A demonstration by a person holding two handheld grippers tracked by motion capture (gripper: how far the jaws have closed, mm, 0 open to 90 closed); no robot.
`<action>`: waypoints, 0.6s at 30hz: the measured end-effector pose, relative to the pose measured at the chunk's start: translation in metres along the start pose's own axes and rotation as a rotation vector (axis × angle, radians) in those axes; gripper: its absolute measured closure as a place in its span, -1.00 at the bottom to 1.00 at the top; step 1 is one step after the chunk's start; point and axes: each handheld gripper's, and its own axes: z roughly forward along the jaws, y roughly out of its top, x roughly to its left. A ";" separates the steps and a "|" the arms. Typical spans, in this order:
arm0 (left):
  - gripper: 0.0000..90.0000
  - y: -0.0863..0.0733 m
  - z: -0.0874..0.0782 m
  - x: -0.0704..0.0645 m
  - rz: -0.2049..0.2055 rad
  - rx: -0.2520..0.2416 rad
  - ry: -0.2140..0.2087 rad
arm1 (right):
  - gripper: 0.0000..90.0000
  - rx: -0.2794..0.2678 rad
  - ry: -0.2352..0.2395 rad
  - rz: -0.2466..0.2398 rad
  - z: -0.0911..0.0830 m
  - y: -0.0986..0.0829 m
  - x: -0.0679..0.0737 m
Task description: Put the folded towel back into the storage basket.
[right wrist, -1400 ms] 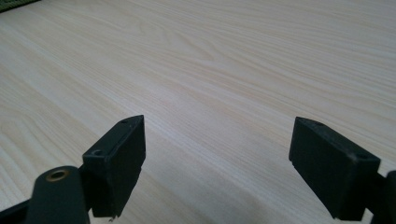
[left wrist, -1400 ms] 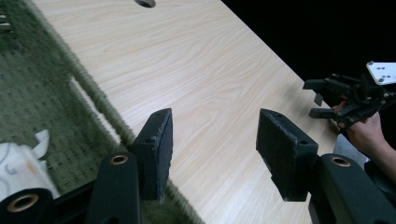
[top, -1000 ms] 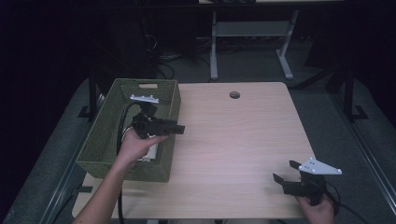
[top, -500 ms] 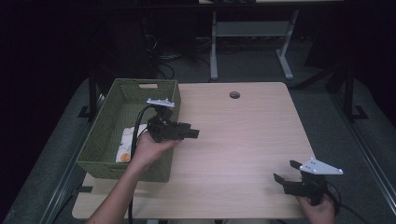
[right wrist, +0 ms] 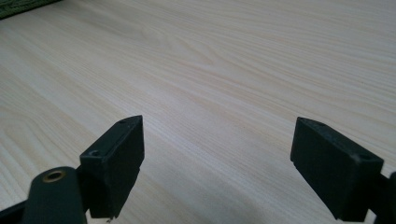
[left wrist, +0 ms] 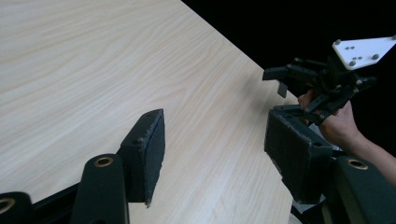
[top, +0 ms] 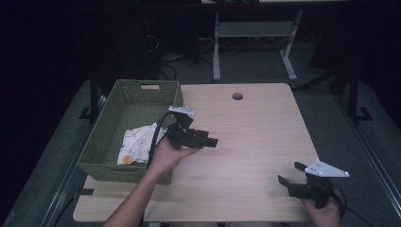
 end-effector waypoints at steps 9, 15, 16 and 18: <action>-0.15 -0.006 0.022 -0.009 0.002 -0.007 -0.031 | -0.62 -0.006 -0.001 0.005 -0.001 0.000 -0.001; -0.15 -0.012 0.033 -0.014 -0.002 -0.001 -0.037 | -0.62 -0.006 -0.002 0.004 -0.002 0.000 0.000; -0.15 -0.013 0.034 -0.015 0.003 0.000 -0.037 | -0.62 -0.007 -0.001 0.004 -0.002 0.000 0.000; -0.15 -0.015 0.037 -0.017 0.005 0.000 -0.040 | -0.62 -0.006 -0.001 0.004 -0.002 0.000 0.000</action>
